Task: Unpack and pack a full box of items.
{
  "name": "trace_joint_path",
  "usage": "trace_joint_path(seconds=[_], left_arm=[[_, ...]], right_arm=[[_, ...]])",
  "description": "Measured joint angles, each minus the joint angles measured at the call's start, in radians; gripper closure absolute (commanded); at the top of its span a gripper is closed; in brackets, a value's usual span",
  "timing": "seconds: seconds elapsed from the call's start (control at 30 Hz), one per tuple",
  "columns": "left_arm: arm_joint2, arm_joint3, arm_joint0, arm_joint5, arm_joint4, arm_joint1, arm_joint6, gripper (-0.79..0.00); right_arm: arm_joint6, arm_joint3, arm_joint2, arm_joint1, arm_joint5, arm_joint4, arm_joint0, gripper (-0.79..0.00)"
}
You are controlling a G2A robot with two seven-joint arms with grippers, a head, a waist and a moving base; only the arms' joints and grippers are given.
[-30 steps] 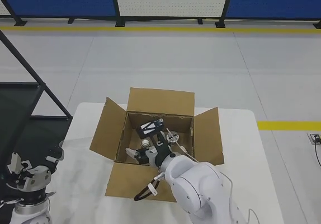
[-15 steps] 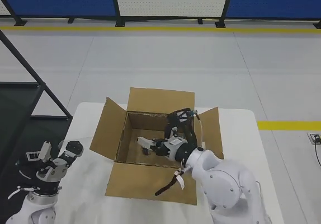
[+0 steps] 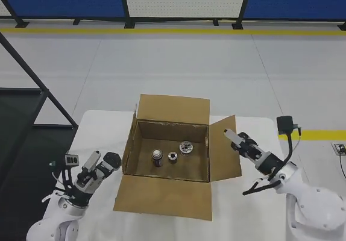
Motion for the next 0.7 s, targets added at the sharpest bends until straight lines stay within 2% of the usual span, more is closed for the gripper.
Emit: trace_joint_path(seconds=[0.23, 0.43, 0.7], left_arm=[[0.099, 0.017, -0.043, 0.038, 0.077, -0.004, 0.003, -0.785], [0.171, 0.059, -0.096, 0.076, 0.116, -0.01, 0.022, -0.785], [0.22, 0.111, -0.147, 0.101, 0.164, -0.015, 0.064, -0.785]], right_arm=[[0.042, 0.1, 0.056, 0.026, 0.029, 0.018, 0.02, -0.785], [0.09, 0.206, 0.021, 0.045, 0.011, 0.043, 0.075, -0.785], [0.167, 0.259, -0.064, 0.06, -0.075, 0.192, 0.125, -0.785]])
